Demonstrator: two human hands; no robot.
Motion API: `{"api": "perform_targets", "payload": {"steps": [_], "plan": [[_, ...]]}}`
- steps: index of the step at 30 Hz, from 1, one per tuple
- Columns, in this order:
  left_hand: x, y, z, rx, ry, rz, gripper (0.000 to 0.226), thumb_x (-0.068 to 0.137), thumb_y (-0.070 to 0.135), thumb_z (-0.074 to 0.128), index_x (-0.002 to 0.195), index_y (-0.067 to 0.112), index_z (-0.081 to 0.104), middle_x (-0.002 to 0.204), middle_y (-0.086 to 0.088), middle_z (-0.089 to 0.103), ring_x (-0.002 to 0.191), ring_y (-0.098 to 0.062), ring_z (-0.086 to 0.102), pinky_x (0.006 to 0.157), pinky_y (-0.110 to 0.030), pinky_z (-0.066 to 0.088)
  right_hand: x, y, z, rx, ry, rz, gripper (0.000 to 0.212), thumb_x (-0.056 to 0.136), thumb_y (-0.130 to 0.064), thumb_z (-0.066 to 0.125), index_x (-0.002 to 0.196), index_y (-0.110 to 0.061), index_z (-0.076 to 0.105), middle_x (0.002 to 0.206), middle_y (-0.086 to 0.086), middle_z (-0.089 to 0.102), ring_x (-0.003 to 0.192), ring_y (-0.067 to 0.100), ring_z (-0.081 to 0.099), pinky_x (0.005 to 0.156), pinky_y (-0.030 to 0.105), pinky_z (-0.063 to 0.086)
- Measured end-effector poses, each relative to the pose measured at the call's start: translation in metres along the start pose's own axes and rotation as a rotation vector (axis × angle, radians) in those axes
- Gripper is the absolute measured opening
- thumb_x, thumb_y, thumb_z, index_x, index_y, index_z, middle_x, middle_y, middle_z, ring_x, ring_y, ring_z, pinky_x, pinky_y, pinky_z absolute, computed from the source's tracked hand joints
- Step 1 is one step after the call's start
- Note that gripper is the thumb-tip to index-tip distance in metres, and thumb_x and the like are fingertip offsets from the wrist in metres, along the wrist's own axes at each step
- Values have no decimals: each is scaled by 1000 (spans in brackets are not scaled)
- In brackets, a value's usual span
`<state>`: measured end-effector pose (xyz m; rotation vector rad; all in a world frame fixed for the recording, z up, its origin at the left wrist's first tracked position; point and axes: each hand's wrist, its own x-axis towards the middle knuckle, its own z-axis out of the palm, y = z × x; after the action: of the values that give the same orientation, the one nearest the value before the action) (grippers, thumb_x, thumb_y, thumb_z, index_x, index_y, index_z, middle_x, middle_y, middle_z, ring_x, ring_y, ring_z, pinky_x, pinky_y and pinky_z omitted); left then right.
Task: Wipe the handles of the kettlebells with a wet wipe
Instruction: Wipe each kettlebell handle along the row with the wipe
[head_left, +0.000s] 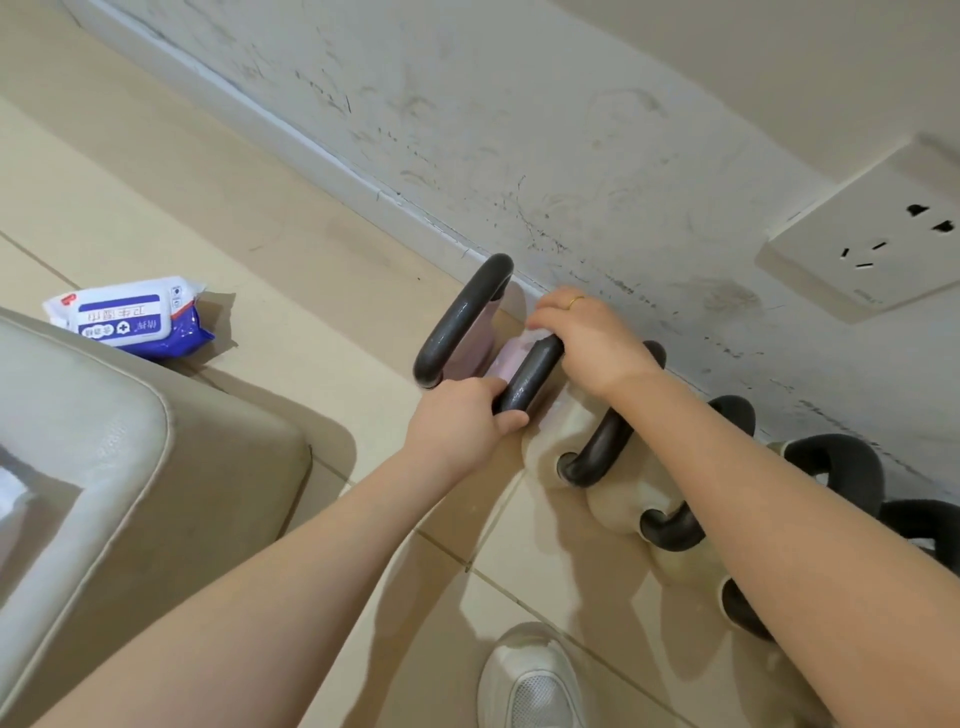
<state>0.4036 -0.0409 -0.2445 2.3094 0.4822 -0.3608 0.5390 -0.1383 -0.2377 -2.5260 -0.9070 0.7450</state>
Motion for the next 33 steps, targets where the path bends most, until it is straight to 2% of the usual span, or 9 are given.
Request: {"api": "perform_targets", "payload": {"steps": [6,11,14,16,18,23,28,31,33], "plan": [[0,-1,3,-16,5,9,27,87,38,55,72,17,48,82,-14,67,83,-34,59,71,-39,46,-3,-5,-3,-69,90,119,53,85,9,34,131,-14,48,143,7,39,128,25,39,104,33,32],[3,0,3,-7,3,17,25,87,38,55,73,18,49,83,-14,68,84,-34,60,71,-38,47,-22,-19,-2,375,151,230,43,91,2,33,118,-15,61,154,1,26,142,19,20,114,29,13],[7,2,2,-16,19,4,27,87,38,54,72,17,47,74,-9,61,82,-34,59,67,-36,44,-18,-25,-11,724,213,419,24,89,-17,48,103,-10,67,122,6,59,117,24,49,97,37,38],[11,3,0,-19,16,-4,26,88,37,53,74,16,49,73,-6,57,83,-34,59,65,-33,40,-13,-34,-9,850,253,531,28,89,-28,50,105,-12,65,92,6,59,96,26,55,79,34,42],[16,3,-4,-46,14,-11,26,88,34,53,76,12,53,73,-7,56,83,-34,60,63,-32,38,-9,-41,4,904,301,572,30,90,-32,47,108,-13,60,88,8,57,92,28,58,79,37,44],[21,2,-7,-103,-16,-27,28,88,34,54,85,7,63,74,-9,57,84,-35,60,65,-33,40,-4,-46,10,1123,412,621,37,101,-25,31,135,-21,43,130,8,52,112,24,52,91,35,41],[27,-2,-8,-112,-47,-26,25,90,31,54,75,11,53,72,-7,53,73,-28,51,66,-32,39,-12,-42,19,1429,382,821,23,97,-32,44,102,-15,59,121,12,59,107,27,59,92,36,49],[27,-1,-6,-112,-50,-8,25,90,32,54,75,12,52,70,-6,52,71,-27,50,67,-33,40,-9,-33,13,1657,372,792,41,99,-27,40,134,-6,42,138,15,49,123,29,51,104,39,42],[28,1,-6,-116,-49,-8,25,89,32,54,74,12,52,63,-2,47,69,-26,48,64,-32,38,-1,-30,7,1672,374,810,39,99,-28,40,130,-6,44,136,18,50,122,31,51,105,41,41]]}}
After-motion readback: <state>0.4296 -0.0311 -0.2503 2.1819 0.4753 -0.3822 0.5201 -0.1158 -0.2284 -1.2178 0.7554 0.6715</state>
